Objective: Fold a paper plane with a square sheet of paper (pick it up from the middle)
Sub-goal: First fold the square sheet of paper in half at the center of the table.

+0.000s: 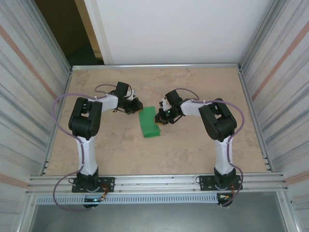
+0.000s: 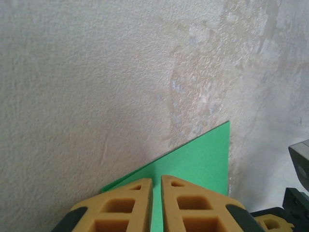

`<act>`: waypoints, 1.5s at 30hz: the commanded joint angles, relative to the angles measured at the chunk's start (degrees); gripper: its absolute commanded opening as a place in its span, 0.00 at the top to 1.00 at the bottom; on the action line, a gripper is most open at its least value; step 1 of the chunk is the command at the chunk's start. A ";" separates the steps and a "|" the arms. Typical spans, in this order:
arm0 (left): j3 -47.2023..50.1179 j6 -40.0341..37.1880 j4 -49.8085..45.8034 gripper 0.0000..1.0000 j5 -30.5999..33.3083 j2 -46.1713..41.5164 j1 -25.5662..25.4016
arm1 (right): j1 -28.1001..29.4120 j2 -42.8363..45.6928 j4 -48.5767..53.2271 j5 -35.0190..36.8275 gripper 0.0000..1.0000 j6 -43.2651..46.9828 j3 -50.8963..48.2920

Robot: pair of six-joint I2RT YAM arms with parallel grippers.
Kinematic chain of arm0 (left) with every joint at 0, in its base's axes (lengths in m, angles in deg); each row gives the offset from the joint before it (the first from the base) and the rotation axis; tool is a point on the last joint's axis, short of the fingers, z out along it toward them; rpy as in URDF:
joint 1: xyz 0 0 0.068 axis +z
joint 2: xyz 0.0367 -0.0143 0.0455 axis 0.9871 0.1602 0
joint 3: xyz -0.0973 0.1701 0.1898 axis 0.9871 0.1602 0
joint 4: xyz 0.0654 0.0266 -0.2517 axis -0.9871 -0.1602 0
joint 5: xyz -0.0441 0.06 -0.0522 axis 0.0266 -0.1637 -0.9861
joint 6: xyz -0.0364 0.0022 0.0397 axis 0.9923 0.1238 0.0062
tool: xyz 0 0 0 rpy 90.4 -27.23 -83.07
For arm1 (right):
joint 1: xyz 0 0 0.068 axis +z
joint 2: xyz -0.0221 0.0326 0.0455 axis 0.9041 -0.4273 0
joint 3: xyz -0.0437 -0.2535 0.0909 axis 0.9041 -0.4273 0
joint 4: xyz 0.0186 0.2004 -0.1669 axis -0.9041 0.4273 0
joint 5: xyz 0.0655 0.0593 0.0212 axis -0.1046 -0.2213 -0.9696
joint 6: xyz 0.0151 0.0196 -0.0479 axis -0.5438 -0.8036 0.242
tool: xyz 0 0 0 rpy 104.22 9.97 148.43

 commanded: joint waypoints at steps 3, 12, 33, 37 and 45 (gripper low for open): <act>-1.71 -2.46 -3.15 0.84 5.95 1.73 4.46 | -1.04 -7.31 12.01 15.22 0.95 0.78 -5.92; 2.29 0.48 -3.99 0.84 4.82 -11.58 1.35 | -0.95 -7.29 11.92 15.08 0.95 0.69 -5.74; 16.76 10.09 1.05 0.88 -4.23 -13.97 -10.73 | -0.62 -8.10 11.88 15.30 0.95 0.96 -5.92; 16.64 8.94 -0.70 0.88 -3.78 -12.77 -10.72 | -0.73 -8.19 11.75 15.35 0.95 0.87 -5.88; 19.03 7.04 -1.63 0.88 -2.52 -11.91 -9.56 | -0.77 -8.37 11.74 15.44 0.95 0.86 -6.16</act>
